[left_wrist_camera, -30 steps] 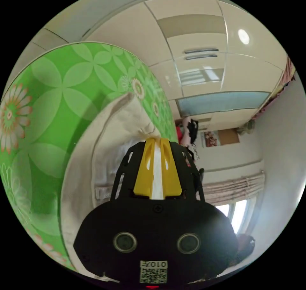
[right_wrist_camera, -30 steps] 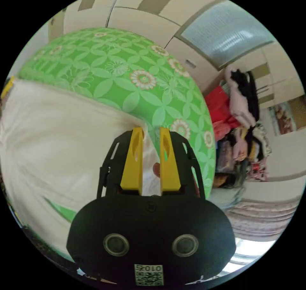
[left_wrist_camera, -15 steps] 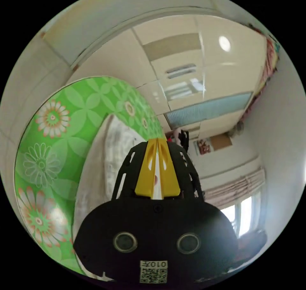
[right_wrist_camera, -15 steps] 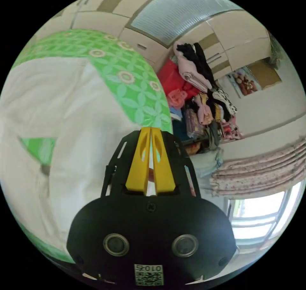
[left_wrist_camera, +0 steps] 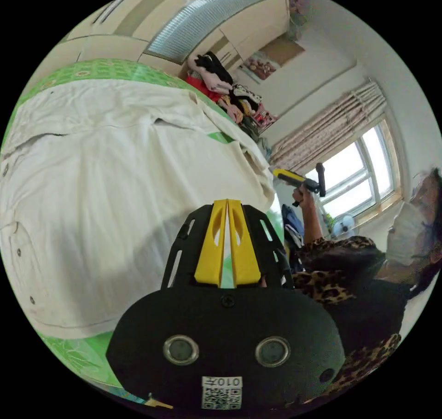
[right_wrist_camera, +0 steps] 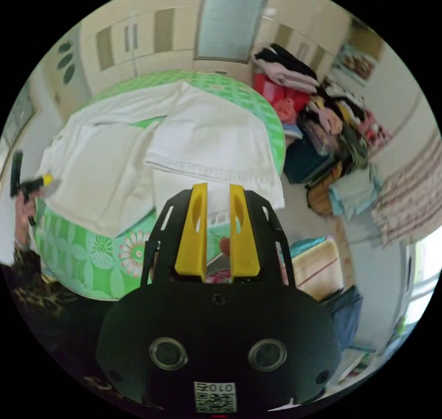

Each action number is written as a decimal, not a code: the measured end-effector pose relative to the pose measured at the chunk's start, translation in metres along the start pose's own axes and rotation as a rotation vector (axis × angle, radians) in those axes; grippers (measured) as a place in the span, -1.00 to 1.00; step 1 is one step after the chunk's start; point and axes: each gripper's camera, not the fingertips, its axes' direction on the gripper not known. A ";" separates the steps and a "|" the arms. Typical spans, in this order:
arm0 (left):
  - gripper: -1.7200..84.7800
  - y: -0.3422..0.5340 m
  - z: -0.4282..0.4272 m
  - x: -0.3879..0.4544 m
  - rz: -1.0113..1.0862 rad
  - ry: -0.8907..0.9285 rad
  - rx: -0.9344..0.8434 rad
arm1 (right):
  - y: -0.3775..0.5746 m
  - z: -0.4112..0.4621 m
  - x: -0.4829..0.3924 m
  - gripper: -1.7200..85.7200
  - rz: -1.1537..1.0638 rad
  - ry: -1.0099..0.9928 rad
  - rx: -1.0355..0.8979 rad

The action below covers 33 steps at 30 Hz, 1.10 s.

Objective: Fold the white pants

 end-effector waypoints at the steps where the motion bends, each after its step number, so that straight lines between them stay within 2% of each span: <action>1: -0.96 0.006 0.006 0.002 -0.017 -0.071 -0.007 | 0.006 0.004 0.009 -0.75 0.036 -0.028 -0.014; 3: -0.96 0.012 0.009 -0.001 -0.046 -0.161 0.004 | 0.031 0.020 0.040 -0.72 0.141 -0.157 -0.021; 6: -0.96 0.020 0.012 -0.022 -0.146 -0.054 0.007 | 0.056 0.039 0.063 -0.69 0.248 -0.285 -0.008; 9: -0.96 0.030 0.011 -0.043 -0.243 0.037 0.050 | 0.073 0.056 0.069 -0.70 0.318 -0.358 0.033; 13: -0.96 0.032 0.012 -0.041 -0.236 0.005 0.046 | 0.079 0.076 0.065 -0.75 0.342 -0.364 0.072; 18: -0.97 0.035 0.013 -0.049 -0.240 0.027 0.030 | 0.080 0.092 0.047 -0.86 0.215 -0.197 0.054; 21: -0.97 0.039 0.011 -0.058 -0.249 0.065 0.024 | 0.102 0.080 0.075 -0.89 0.247 -0.179 0.100; 25: -0.97 0.045 0.004 -0.057 -0.230 0.023 -0.011 | 0.137 0.072 0.122 -0.90 0.327 -0.146 0.095; 28: -0.97 0.048 0.002 -0.061 -0.224 0.030 -0.035 | 0.157 0.074 0.149 -0.90 0.372 -0.048 0.054; 30: -0.97 0.049 0.000 -0.064 -0.220 0.038 -0.054 | 0.167 0.091 0.163 -0.90 0.401 0.135 -0.029; 33: -0.97 0.051 -0.005 -0.066 -0.168 0.027 -0.094 | 0.179 0.121 0.178 -0.90 0.421 0.116 -0.108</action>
